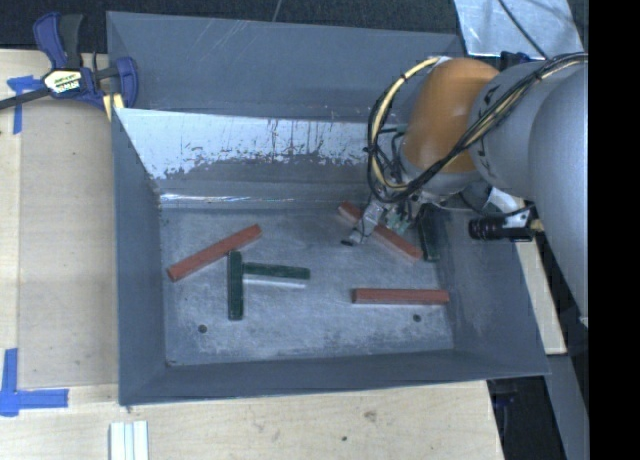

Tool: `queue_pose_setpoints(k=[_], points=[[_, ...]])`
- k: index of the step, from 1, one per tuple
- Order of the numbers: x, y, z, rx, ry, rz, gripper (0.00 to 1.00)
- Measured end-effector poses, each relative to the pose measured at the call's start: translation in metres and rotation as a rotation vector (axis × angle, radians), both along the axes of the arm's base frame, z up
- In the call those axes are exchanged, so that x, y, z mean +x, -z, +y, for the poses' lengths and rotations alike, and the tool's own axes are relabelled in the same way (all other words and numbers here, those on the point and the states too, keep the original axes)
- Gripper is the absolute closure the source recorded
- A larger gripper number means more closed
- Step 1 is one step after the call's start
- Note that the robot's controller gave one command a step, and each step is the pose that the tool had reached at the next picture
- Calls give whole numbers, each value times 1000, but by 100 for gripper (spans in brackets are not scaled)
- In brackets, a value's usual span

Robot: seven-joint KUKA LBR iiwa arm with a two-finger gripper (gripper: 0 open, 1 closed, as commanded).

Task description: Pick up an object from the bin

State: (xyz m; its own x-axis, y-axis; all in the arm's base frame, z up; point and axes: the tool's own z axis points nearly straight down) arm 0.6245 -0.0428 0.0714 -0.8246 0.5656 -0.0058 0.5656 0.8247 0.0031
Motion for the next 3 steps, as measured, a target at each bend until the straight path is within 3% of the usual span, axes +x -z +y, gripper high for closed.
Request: queue_pose_setpoints(k=[2, 3], points=[[-2, -6, 0, 0, 0, 7, 100], [-3, -26, 0, 1, 0, 13, 100]])
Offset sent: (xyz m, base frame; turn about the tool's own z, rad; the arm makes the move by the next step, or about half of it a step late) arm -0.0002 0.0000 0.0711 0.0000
